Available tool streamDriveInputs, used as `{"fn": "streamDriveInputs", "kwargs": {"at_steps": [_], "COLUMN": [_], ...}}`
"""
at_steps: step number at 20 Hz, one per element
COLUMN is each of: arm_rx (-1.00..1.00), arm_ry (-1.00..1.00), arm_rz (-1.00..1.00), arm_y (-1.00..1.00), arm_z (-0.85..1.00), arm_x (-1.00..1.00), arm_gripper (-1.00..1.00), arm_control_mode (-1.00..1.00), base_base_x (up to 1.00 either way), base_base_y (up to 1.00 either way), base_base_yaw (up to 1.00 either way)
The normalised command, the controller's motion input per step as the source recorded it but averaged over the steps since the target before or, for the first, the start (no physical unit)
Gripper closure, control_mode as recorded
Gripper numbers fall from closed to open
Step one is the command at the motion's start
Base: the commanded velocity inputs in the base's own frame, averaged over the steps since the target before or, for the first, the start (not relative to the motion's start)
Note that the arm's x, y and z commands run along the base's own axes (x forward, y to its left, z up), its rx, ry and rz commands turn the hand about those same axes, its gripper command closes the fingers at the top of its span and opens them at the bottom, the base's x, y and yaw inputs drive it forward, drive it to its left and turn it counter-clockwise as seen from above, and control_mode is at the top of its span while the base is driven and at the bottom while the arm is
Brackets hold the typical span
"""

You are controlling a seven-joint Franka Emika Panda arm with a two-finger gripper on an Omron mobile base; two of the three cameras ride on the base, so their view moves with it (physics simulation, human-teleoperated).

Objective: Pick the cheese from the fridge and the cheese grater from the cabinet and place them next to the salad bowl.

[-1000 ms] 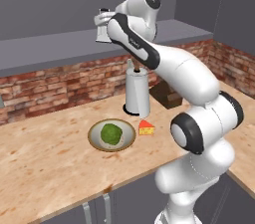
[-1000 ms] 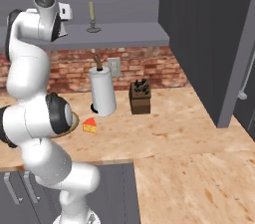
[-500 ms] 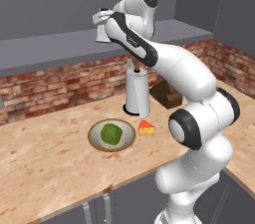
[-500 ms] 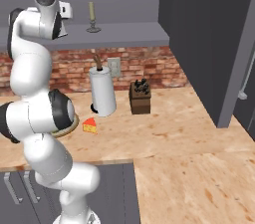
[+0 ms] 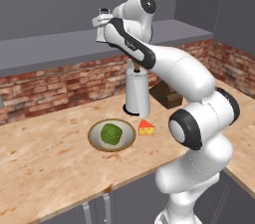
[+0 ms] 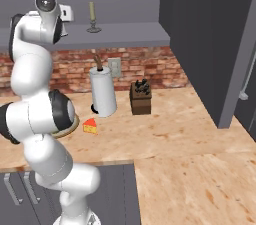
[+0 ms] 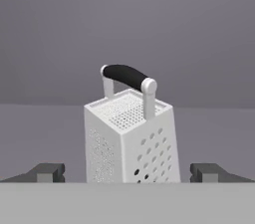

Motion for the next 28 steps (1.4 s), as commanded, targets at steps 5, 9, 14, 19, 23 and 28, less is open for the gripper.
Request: {"fn": "streamDriveInputs", "kwargs": {"at_steps": [5, 9, 14, 19, 23, 28], "arm_rx": [0.00, 0.00, 0.00, 0.00, -0.02, -0.02], "arm_ry": [0.00, 0.00, 0.00, 0.00, 0.00, -0.01], "arm_rz": [0.00, -0.01, -0.01, -0.03, -0.02, -0.04], "arm_y": [0.03, 0.06, 0.09, 0.07, 0.00, 0.00], "arm_z": [0.00, 0.06, 0.14, 0.03, 0.00, -0.08], "arm_x": [0.12, 0.15, 0.09, 0.14, 0.19, 0.13], "arm_gripper": [-1.00, -1.00, -1.00, -1.00, -1.00, -1.00], "arm_control_mode": [-1.00, -1.00, -1.00, -1.00, -1.00, -1.00], "base_base_x": [0.00, 0.00, 0.00, 0.00, 0.00, 0.00], "base_base_y": [0.00, 0.00, 0.00, 0.00, 0.00, 0.00], "base_base_yaw": [0.00, 0.00, 0.00, 0.00, 0.00, 0.00]}}
